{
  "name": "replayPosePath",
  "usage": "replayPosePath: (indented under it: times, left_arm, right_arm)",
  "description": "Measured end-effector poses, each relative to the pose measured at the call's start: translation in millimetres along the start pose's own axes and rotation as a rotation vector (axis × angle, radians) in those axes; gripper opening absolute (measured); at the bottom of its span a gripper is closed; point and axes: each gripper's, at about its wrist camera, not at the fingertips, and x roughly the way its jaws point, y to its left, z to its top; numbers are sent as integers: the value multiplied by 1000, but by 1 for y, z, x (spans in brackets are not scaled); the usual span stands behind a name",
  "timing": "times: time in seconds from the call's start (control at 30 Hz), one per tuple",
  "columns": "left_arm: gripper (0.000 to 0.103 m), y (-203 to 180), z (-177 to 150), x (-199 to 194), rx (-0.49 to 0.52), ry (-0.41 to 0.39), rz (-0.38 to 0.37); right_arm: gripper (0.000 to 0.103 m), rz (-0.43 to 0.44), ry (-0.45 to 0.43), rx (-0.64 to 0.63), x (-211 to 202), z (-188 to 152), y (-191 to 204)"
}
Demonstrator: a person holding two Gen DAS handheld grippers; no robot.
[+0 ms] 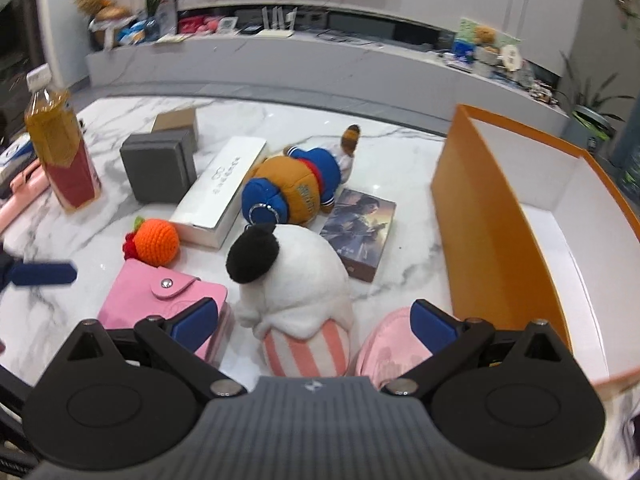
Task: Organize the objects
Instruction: 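Grasp the pink card wallet with the left tool while the right tool grasps the white plush toy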
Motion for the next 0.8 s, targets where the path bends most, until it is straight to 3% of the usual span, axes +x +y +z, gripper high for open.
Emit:
replayPosePath:
  times: [0.27,0.37,0.47,0.8]
  left_arm:
    - [103,-7,10,24,298,38,-61]
    - [103,-1,14,32,327,35,-150]
    - [103,1,19,45,371,82,-224]
    - [103,10,20,83,393,199,-294]
  right_arm:
    - [102,52,61,-47,24,10,-3]
    - [102,45,78,-69,33,8,-2]
    - [102,66,99,-82,41,5,-1]
    - [102,91,139,-81,58,1,-6]
